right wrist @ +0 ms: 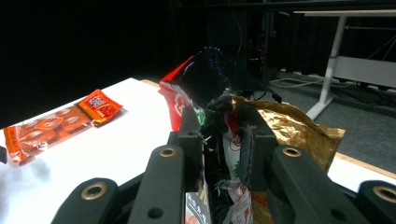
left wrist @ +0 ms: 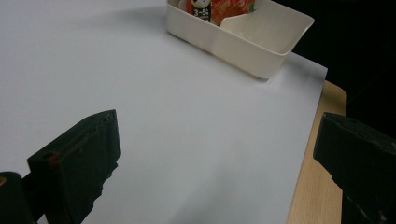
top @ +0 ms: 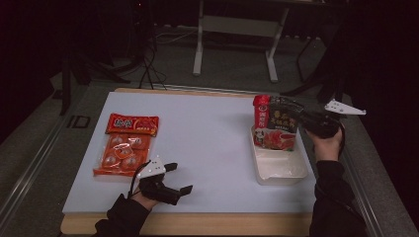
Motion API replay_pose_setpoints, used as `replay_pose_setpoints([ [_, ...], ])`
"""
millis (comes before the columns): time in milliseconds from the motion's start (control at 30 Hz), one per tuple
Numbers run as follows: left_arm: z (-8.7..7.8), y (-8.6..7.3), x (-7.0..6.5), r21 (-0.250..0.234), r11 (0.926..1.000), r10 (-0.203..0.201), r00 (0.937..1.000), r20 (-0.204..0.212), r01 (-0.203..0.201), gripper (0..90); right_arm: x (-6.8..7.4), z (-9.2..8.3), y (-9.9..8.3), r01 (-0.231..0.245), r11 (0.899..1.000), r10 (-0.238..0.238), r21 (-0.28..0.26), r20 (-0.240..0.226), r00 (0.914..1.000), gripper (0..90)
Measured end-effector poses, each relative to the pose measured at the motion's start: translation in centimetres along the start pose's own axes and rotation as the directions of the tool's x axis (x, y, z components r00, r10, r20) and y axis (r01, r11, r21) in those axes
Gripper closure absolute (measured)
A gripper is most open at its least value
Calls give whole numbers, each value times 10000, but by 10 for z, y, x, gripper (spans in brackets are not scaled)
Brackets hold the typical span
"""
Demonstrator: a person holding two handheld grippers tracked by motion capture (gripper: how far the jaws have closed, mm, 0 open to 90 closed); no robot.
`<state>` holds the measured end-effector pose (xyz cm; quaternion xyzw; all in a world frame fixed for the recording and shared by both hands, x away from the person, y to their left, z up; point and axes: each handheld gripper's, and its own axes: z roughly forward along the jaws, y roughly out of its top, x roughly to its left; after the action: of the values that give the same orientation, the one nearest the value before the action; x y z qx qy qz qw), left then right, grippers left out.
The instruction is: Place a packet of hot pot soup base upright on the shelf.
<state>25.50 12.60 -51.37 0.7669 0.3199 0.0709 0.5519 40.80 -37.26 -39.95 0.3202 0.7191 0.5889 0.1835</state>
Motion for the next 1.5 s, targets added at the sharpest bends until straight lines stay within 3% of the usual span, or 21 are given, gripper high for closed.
replay_pose_setpoints([
  [233, 0, 0, 0, 30, 10000, 20, 10000, 6, -20, 11, 2, 2, -2, -106, 9999, 106, 75, -24, 9999, 727],
  [367, 0, 0, 0, 2, 10000, -15, 10000, 17, 15, 12, 4, 9, -9, -71, 9975, 76, 703, -58, 10000, 711],
  [533, 0, 0, 0, 1, 10000, -55, 10000, 27, 55, 11, 4, 7, -12, -285, 9973, 282, 678, 53, 9996, 678],
  [600, 0, 0, 1, 14, 10000, -50, 10000, 27, 50, 11, 7, 5, -9, 11, 9956, -58, 939, 495, 9988, 633],
  [700, 0, 0, 0, 27, 10000, -41, 10000, -6, 41, 11, 13, 2, -4, 105, 9923, -210, 1231, 840, 9962, 526],
  [767, 0, 0, 0, 34, 10000, -31, 10000, -24, 31, 11, 16, -5, 3, -337, 9979, 308, 554, 528, 9981, 469],
  [933, 1, 0, 1, 103, 9999, -30, 10000, -62, 30, 12, 23, -15, 18, -113, 9994, 84, 334, 845, 9964, 428],
  [1000, 1, -1, 1, 128, 9999, -55, 10000, -24, 55, 11, 31, -24, 32, -44, 10000, 42, 19, 865, 9962, 392],
  [1133, 3, -1, 1, 258, 9997, -22, 10000, 35, 21, 11, 43, -29, 44, 110, 9998, -99, -149, 710, 9974, 366],
  [1333, 2, 0, 0, 216, 9995, 240, 9997, 2, -240, 11, 66, -22, 47, 217, 9998, -216, -10, 505, 9985, 214],
  [1400, 0, 1, 0, -41, 9998, 212, 9997, 117, -212, 11, 77, -18, 45, 165, 9999, -165, 13, 206, 9997, 137],
  [1500, -1, 2, -1, -277, 9992, 291, 9995, 151, -287, 12, 87, -14, 43, 231, 9997, -231, 16, 15, 9997, 113],
])
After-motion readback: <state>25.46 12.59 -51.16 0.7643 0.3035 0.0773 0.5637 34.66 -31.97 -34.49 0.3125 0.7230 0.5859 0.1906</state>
